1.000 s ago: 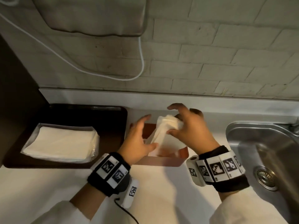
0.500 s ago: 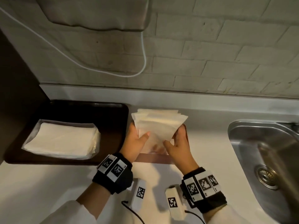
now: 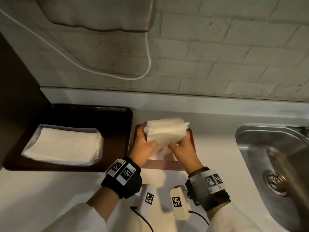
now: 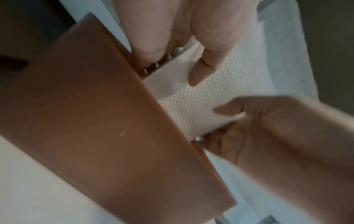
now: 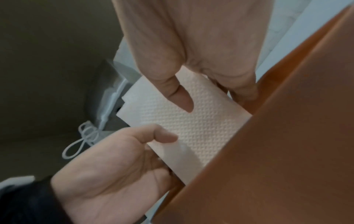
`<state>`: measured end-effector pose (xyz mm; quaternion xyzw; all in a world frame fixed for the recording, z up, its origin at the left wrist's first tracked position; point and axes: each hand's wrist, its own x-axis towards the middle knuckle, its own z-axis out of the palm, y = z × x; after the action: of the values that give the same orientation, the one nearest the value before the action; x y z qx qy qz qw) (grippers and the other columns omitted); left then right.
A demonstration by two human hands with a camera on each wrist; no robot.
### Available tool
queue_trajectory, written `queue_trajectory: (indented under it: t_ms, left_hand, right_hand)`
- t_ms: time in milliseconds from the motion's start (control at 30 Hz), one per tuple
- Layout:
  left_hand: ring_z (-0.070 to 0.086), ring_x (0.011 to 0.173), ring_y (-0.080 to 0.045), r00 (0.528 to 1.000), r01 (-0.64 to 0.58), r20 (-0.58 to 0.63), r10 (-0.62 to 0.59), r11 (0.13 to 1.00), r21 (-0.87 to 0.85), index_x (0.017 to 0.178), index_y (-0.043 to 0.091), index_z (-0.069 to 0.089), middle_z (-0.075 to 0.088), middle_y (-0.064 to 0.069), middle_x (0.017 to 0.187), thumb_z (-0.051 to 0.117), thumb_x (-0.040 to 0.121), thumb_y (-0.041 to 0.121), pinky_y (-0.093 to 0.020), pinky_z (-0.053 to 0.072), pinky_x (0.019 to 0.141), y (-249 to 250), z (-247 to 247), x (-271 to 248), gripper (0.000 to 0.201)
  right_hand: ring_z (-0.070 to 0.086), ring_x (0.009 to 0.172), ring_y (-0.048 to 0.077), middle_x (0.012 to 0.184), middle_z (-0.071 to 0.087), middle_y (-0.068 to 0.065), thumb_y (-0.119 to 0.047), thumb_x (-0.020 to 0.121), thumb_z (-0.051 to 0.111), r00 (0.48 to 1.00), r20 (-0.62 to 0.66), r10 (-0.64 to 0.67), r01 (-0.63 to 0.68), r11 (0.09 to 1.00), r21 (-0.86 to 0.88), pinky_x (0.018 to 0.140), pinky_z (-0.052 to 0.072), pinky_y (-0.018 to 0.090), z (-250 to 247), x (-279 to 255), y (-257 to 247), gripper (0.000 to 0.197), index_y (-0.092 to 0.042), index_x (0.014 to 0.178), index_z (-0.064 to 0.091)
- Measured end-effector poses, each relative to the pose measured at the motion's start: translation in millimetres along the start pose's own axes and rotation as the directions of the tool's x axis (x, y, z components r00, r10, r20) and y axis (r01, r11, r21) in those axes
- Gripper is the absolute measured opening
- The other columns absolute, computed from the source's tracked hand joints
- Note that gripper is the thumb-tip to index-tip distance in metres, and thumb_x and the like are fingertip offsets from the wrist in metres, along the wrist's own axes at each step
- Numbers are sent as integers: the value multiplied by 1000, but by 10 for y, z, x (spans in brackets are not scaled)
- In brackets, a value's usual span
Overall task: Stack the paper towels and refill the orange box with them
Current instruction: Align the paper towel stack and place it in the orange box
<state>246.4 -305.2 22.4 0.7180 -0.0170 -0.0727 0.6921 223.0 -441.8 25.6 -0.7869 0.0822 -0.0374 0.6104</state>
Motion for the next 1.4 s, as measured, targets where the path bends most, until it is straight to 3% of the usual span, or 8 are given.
queue_trajectory:
  t_ms: [133,433,600,733,900,1100,1233,1400]
  left_hand:
    - [54,114,-20,1000,8,17,-8,1000,11,120,12,40,55,-12,123,49,77,3,-38,44,100,-4,-13,-6,45]
    - [50,114,-23,999,-13,34,9,993,118,120,20,31,50,-12,125,44,89,0,-43,40,103,83,-68,-19,40]
    - [45,120,-22,999,-37,15,35,990,134,132,13,28,45,-11,130,41,91,2,-39,37,106,120,-53,-5,44]
    - [42,110,-15,999,-47,29,41,974,220,133,8,26,41,0,116,41,92,0,-17,33,88,125,-5,-76,45]
    - [42,116,-17,997,-59,-31,67,973,223,136,15,26,43,1,120,40,94,7,-34,34,103,130,19,-151,45]
    - [46,115,-15,999,-42,-9,44,993,107,136,8,22,45,-8,126,45,91,-1,-30,38,101,153,-44,-68,50]
    - [43,118,-16,997,-79,6,79,983,164,136,9,26,43,-5,127,42,92,1,-28,34,101,151,16,-79,47]
    - [44,123,-22,998,-63,2,63,985,158,136,11,25,43,-12,133,45,90,-2,-32,36,104,89,-39,-29,52]
  right_hand:
    - [57,97,9,100,55,-9,-8,79,54,998,-43,-50,50,999,1,88,52,32,-3,40,-51,47,-13,123,39]
    - [54,102,10,105,54,-7,-2,90,48,997,75,-17,10,996,86,84,48,11,0,5,-66,37,-7,124,35]
    - [52,111,18,118,51,6,-6,90,49,999,-3,-36,36,996,87,98,46,36,-42,16,-72,44,-7,131,32]
    - [51,98,2,103,48,-14,-1,91,46,997,65,-50,45,997,67,80,46,6,-11,-78,-86,36,-11,124,33]
    - [43,93,-23,101,40,-24,-1,91,43,992,-19,-121,121,993,-6,77,35,-2,-46,-144,-90,41,-14,127,31]
    - [48,117,14,118,47,-7,7,88,44,997,19,-71,71,997,41,95,44,17,-13,-87,-72,57,-11,137,23]
    - [48,94,-17,100,41,-19,4,90,43,996,22,-85,85,996,9,74,37,-4,-9,-102,-136,47,-17,129,28]
    - [53,106,14,111,51,-3,1,84,52,999,-6,-36,36,999,34,91,47,24,-50,-13,-36,53,-11,131,30]
